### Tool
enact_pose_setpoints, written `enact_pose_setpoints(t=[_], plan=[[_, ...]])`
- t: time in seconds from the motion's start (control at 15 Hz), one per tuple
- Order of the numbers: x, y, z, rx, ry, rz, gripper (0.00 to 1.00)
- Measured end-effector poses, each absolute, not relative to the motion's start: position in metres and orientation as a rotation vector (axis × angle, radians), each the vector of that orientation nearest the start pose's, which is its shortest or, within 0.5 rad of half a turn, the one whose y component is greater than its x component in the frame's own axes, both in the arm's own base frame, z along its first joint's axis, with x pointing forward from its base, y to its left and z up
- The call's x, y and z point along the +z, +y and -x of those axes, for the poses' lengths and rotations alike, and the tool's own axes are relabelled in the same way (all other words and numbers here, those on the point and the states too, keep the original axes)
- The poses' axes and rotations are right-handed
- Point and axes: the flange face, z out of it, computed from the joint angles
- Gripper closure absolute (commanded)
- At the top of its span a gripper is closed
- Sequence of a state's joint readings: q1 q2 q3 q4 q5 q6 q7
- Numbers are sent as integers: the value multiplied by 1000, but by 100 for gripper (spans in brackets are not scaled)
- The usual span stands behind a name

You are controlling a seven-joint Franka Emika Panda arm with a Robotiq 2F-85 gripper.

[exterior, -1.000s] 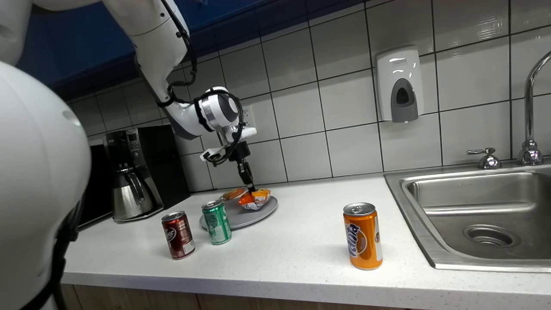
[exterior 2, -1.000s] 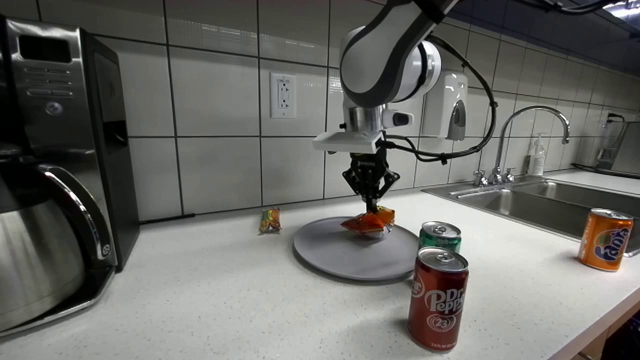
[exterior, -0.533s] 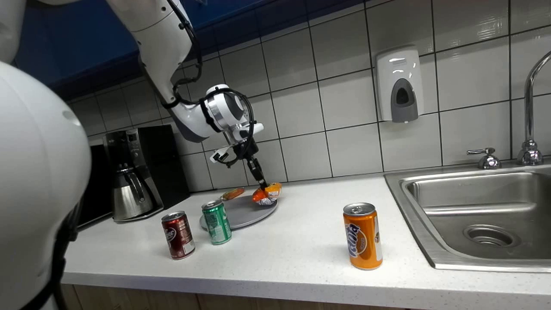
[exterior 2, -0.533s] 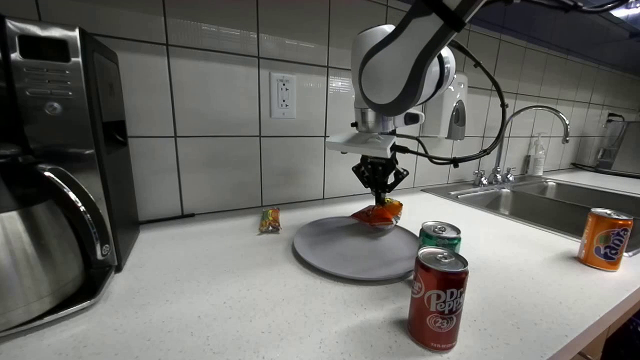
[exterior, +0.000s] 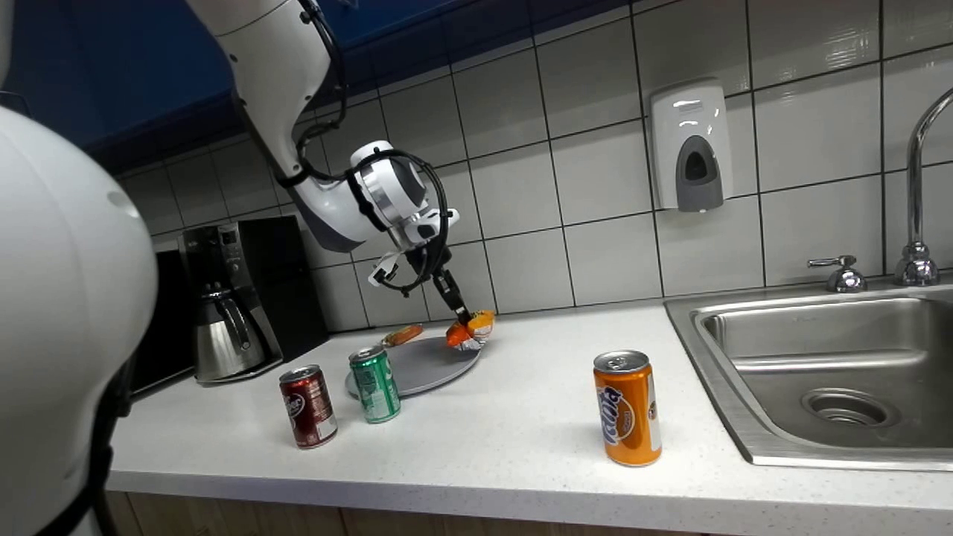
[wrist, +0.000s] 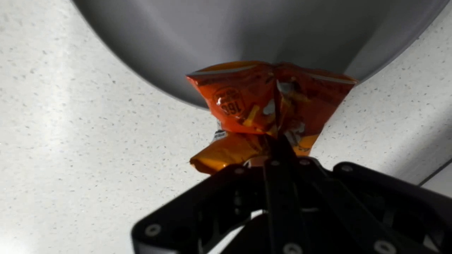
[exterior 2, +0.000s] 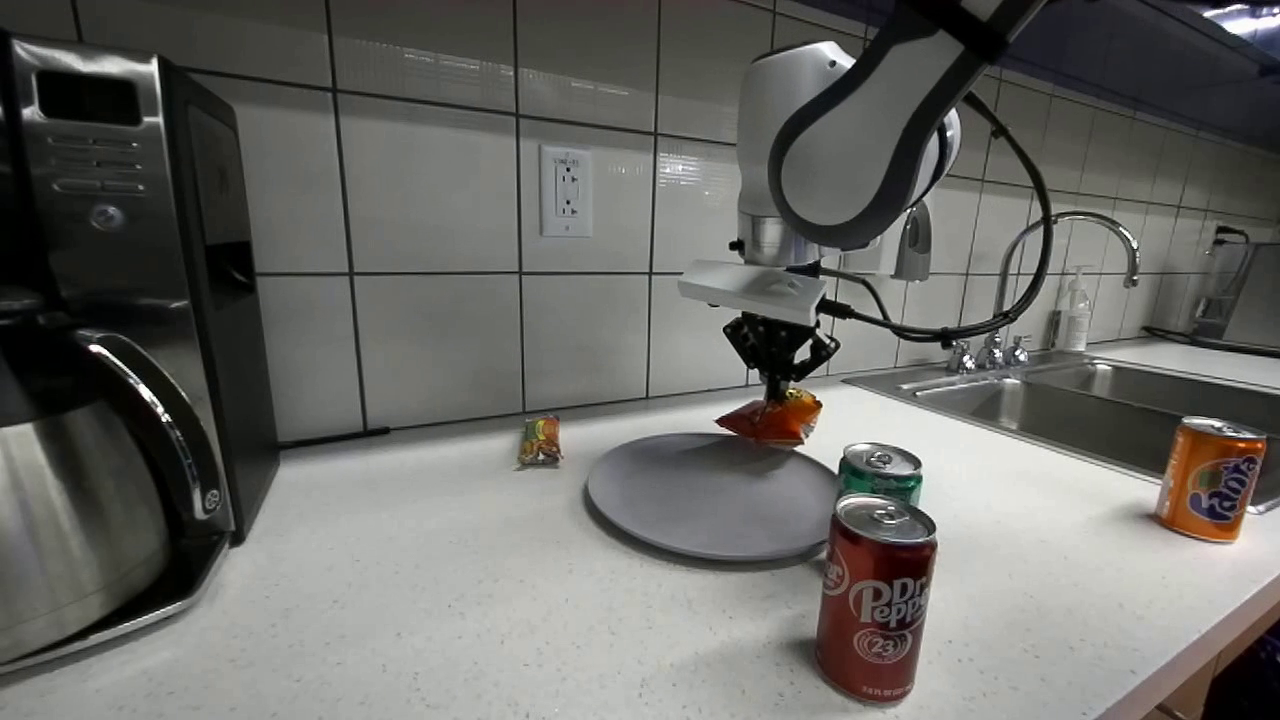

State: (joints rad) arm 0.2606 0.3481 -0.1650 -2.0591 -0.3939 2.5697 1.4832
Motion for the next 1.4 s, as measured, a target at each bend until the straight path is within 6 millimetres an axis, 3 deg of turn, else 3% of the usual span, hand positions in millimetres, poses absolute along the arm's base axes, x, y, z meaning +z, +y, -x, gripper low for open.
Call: enact_pose_setpoints(t=[0.73,1.4], plan=[[299,44,-571,-613,1613,2727,100],[314,-5,-533,-579,1763,2632,100]])
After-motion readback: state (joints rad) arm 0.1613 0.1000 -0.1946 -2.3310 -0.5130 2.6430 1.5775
